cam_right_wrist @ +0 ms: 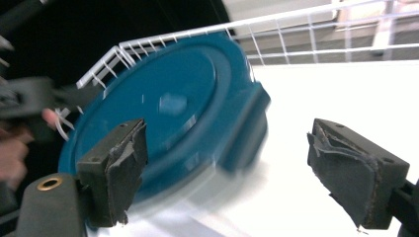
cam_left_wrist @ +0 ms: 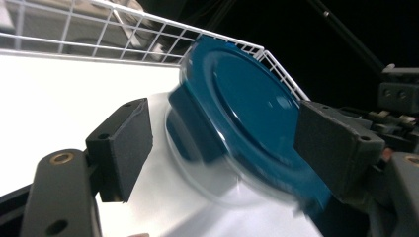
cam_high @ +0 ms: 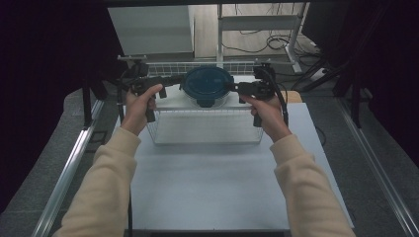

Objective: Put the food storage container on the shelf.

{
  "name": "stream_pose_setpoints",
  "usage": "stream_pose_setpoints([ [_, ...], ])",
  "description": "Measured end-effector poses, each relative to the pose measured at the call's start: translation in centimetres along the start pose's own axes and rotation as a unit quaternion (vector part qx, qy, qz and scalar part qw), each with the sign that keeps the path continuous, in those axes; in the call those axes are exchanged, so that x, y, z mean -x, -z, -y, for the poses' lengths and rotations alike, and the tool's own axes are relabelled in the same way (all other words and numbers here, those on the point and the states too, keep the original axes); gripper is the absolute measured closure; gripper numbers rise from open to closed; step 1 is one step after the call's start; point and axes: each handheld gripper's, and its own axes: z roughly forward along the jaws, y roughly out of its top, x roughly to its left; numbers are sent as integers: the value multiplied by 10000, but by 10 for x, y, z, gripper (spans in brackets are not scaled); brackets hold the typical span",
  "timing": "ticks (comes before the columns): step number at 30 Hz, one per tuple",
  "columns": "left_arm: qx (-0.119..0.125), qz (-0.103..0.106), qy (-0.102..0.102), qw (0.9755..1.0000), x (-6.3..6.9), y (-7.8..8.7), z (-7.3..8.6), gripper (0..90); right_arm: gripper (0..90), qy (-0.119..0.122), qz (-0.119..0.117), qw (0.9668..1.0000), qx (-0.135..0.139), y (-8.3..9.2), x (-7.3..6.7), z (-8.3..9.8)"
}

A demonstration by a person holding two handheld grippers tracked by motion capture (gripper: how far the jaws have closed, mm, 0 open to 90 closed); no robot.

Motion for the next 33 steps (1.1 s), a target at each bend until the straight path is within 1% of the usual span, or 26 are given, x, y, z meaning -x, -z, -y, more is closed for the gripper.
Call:
stream_pose_setpoints([
  [2,-2,34,-83,10000,3,5,5,223,156,71,9,10000,30,6,0,4],
  [3,-5,34,-170,9998,7,10,11,223,157,169,-46,9998,53,18,1,13],
  [4,-13,-8,-280,9996,9,15,17,224,157,236,-64,9997,56,24,2,18],
  [5,-53,-50,-468,9989,14,24,32,224,157,312,-82,9995,68,30,3,23],
  [6,-53,-50,-468,9989,14,24,32,223,157,312,-82,9995,68,30,3,23],
  [7,-79,-94,-588,9982,20,33,51,224,157,406,-147,9990,78,43,4,36],
  [8,-79,-94,-588,9982,20,33,51,224,157,450,-212,9987,88,50,4,42],
  [9,-166,-10,-756,9970,26,41,71,222,157,517,-258,9983,74,56,4,49],
  [10,-166,-10,-756,9970,26,41,71,221,157,517,-258,9983,74,56,4,49],
  [11,-230,-33,-888,9958,29,47,93,221,157,718,-299,9969,90,70,5,65],
  [12,-269,-38,-944,9952,30,50,103,221,158,804,-322,9962,100,76,6,73],
  [14,-332,-87,-1011,9943,29,52,114,218,158,859,-314,9957,114,81,7,83],
  [15,-367,-158,-1064,9935,28,53,125,218,159,925,-315,9952,109,86,9,92],
  [16,-406,-218,-1081,9931,26,54,135,219,160,972,-309,9948,81,93,14,112],
  [17,-554,-262,-1068,9924,20,55,154,217,160,973,-315,9947,41,96,17,122],
  [18,-554,-262,-1068,9924,20,55,154,217,160,973,-315,9947,41,96,17,122],
  [19,-653,-413,-1080,9911,14,55,171,217,160,1055,-279,9940,-14,99,23,142],
  [20,-653,-413,-1080,9911,14,55,171,216,160,1055,-279,9940,-14,99,23,142],
  [21,-745,-543,-1105,9896,8,55,186,216,160,1094,-191,9938,-68,101,28,159],
  [23,-813,-593,-1086,9890,3,56,197,214,159,1030,-202,9944,-151,101,34,174],
  [24,-813,-593,-1086,9890,3,56,197,215,159,1030,-202,9944,-151,101,34,174],
  [25,-898,-684,-1069,9878,0,55,204,216,160,968,-195,9948,-235,99,39,188],
  [26,-898,-684,-1069,9878,0,55,204,213,160,968,-195,9948,-235,99,39,188],
  [27,-925,-732,-1054,9874,-2,55,207,213,159,1047,-153,9937,-370,96,44,200],
  [31,-954,-740,-998,9877,-5,51,210,209,158,1014,-36,9936,-492,91,48,208],
  [33,-988,-813,-1090,9858,-2,49,212,205,157,1030,-57,9935,-481,91,47,208],
])
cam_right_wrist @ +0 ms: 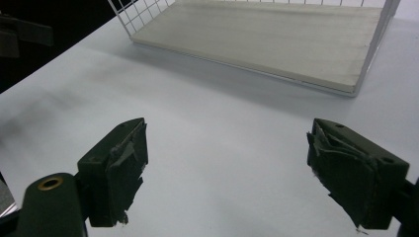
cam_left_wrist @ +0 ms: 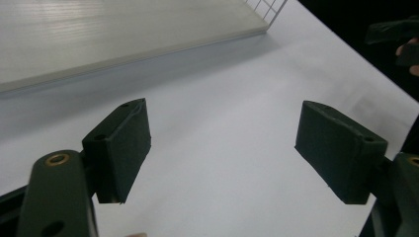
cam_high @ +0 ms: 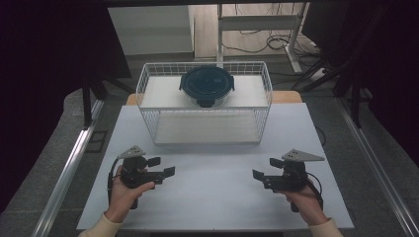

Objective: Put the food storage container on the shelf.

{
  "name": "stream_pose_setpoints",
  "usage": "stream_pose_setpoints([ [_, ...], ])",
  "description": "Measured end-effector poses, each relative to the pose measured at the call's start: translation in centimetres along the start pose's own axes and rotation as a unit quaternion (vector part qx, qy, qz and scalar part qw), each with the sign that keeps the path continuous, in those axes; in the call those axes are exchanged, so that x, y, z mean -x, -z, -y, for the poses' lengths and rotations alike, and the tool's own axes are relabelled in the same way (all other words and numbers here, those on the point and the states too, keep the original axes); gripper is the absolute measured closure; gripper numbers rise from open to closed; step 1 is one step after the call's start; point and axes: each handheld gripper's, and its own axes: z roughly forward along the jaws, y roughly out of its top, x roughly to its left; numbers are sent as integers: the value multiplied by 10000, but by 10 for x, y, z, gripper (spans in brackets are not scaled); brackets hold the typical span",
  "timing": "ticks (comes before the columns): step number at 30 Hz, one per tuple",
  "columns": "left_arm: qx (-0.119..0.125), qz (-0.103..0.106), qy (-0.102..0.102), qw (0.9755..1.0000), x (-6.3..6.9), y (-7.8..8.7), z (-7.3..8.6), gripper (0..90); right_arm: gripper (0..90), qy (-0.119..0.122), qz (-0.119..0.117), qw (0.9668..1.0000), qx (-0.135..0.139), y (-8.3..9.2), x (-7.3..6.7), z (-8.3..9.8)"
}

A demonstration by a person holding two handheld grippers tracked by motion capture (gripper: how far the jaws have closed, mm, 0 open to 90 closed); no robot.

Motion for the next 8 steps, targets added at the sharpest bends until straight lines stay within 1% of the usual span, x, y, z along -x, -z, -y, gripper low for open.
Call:
stream_pose_setpoints([
  [1,0,0,0,10000,0,0,0,205,157,0,0,10000,0,0,0,0],
  [2,-21,-11,-98,9999,4,0,0,203,156,65,-5,10000,29,1,-2,0],
  [3,-23,-15,-139,9999,5,-1,0,201,154,100,13,9999,44,2,-2,0],
  [5,-33,-32,-146,9999,5,-1,0,199,152,130,25,9999,65,3,-1,1],
  [8,-79,-70,-131,9999,2,-4,1,186,143,71,174,9998,24,2,5,6],
])
